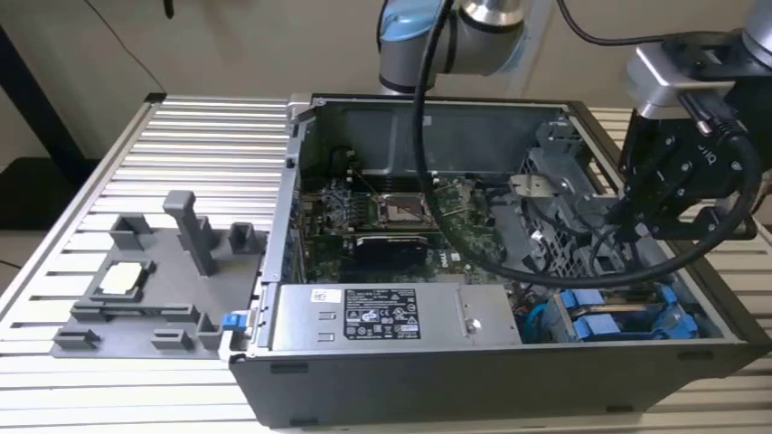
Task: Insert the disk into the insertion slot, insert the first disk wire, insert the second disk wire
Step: 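Insert the second disk wire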
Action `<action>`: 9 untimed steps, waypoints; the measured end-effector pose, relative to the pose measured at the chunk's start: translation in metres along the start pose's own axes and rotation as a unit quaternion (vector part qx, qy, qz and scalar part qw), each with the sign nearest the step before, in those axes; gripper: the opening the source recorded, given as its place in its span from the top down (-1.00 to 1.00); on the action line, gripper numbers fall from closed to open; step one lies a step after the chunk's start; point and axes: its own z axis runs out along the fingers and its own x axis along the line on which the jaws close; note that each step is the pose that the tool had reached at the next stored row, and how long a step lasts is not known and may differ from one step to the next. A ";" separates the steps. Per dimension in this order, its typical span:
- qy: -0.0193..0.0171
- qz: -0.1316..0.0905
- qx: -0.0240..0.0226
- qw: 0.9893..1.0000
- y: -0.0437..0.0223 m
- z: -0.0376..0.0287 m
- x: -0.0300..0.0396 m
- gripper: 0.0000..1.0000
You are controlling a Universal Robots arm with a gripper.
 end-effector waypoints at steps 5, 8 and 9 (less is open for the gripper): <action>0.005 -0.003 0.022 1.000 0.0137 0.0029 -0.0026 0.45; 0.020 -0.004 0.024 0.999 0.0202 0.0044 -0.0056 0.45; 0.024 -0.004 0.025 0.999 0.0227 0.0048 -0.0069 0.45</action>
